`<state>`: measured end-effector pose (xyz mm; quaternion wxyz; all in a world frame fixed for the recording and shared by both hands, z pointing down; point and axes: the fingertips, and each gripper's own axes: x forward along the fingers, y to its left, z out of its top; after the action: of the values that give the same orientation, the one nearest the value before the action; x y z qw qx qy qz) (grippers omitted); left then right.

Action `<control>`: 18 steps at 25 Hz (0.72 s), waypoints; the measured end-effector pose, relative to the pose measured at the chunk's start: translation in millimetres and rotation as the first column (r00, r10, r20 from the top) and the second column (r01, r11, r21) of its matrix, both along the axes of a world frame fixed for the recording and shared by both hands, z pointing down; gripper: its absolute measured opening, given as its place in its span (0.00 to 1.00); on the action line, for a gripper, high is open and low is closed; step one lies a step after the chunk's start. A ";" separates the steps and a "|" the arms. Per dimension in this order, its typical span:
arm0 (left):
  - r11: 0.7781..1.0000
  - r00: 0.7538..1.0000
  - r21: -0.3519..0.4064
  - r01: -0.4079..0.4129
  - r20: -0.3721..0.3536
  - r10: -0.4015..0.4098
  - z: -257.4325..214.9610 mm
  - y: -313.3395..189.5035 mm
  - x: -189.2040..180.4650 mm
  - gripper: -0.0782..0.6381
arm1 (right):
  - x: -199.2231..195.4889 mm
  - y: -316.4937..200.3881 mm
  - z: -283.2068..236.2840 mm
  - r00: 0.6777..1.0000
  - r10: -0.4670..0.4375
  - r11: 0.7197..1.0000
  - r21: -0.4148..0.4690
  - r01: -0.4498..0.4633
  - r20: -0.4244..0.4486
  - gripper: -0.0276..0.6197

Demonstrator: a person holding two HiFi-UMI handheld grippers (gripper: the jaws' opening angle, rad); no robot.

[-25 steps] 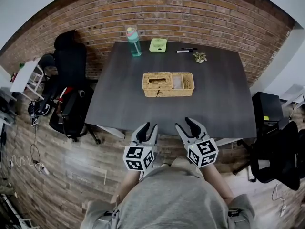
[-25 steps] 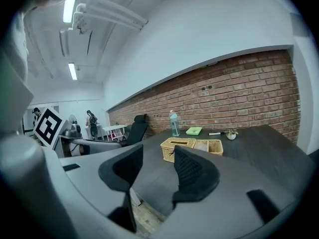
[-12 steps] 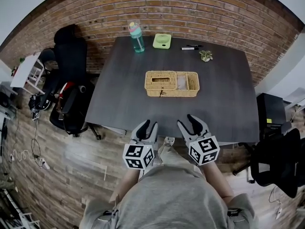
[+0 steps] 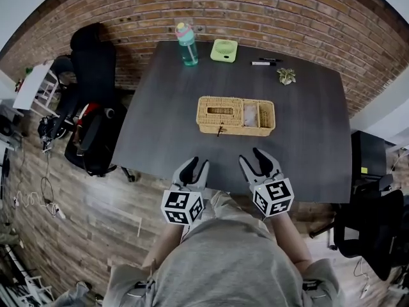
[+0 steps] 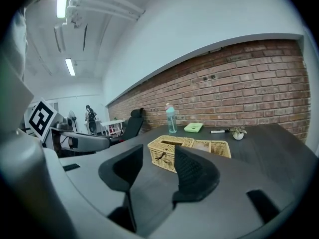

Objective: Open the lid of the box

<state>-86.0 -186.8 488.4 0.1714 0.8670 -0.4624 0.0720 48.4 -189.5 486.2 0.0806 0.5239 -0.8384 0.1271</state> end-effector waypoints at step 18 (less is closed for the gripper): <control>0.997 0.998 -0.048 0.058 0.003 -0.058 1.1 -91.9 -17.8 0.28 | 0.8 -108.0 69.5 0.977 -0.064 0.991 -0.129 0.038 -0.204 0.33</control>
<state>-103.8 -278.7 489.6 0.1941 0.8487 -0.4856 0.0787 49.1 -297.5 555.8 0.2033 0.5065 -0.8291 0.1216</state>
